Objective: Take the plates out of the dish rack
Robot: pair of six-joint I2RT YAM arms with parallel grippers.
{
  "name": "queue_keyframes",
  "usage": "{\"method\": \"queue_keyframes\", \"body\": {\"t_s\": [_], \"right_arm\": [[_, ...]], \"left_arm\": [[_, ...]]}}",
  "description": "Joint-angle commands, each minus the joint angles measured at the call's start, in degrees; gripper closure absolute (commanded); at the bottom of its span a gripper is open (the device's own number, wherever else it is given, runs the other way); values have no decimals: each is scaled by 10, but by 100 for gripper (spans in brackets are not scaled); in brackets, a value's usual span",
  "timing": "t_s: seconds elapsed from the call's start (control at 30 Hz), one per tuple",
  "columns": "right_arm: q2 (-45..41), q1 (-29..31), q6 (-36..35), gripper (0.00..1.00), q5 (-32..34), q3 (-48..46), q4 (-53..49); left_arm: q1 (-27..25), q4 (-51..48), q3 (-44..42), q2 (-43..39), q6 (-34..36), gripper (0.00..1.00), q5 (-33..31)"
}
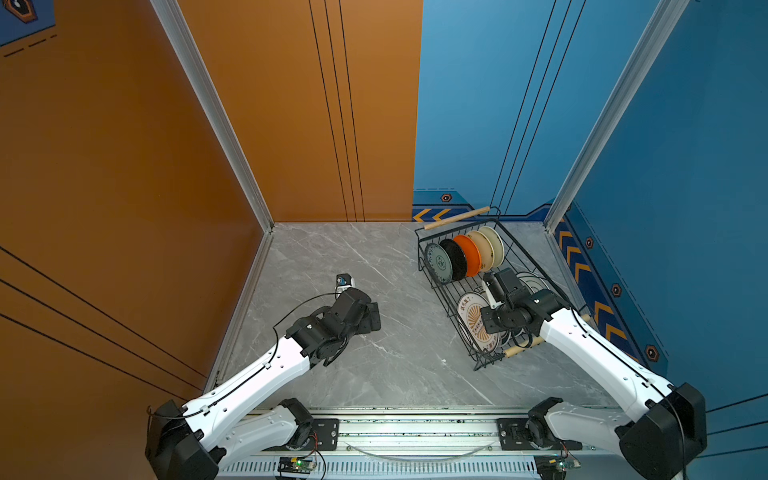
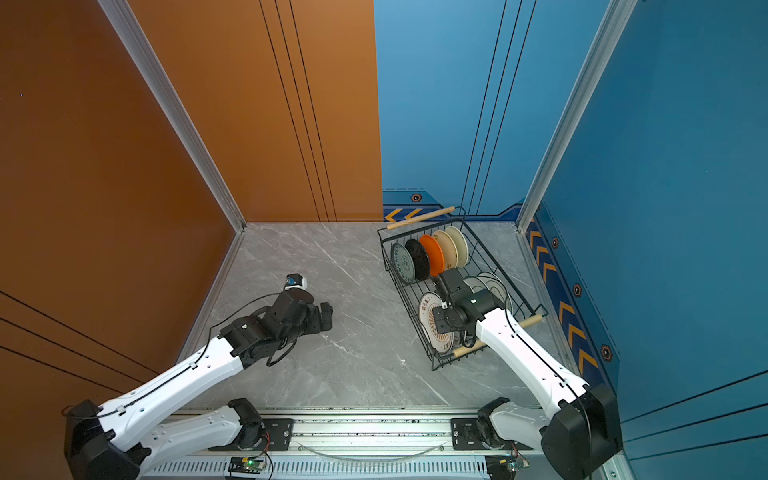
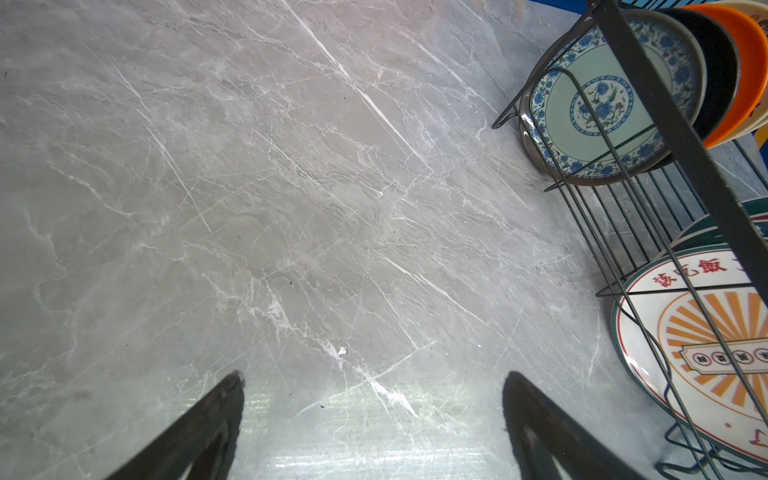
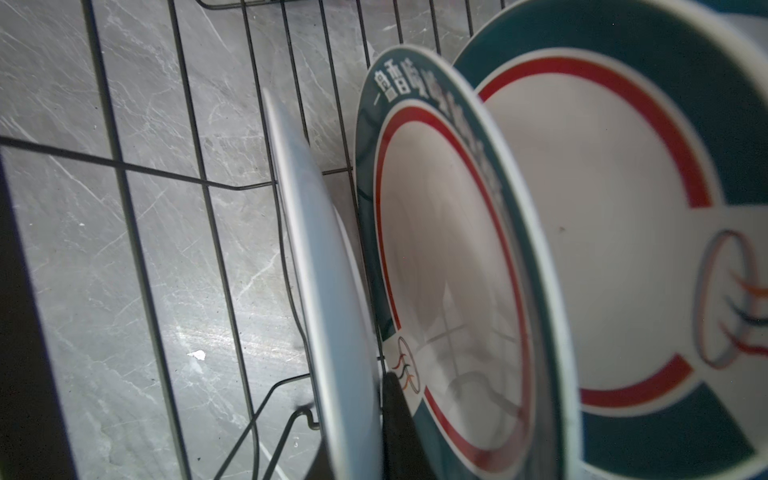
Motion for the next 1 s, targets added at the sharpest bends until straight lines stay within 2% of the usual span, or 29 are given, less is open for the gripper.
{"method": "queue_keyframes", "body": {"t_s": [0.0, 0.53, 0.77, 0.83, 0.97], "right_arm": [[-25, 6, 17, 92, -1, 5, -7], [-40, 11, 2, 97, 14, 101, -53], [-29, 11, -41, 97, 51, 221, -99], [-28, 11, -42, 97, 46, 250, -95], [-26, 12, -17, 95, -14, 288, -57]], "left_arm": [[-3, -2, -10, -6, -8, 2, -12], [0, -2, -11, -16, -13, 2, -8], [5, -4, 5, -17, -1, 1, 7], [6, -6, 12, -15, 7, 1, 16], [7, -15, 21, -16, 9, 1, 18]]}}
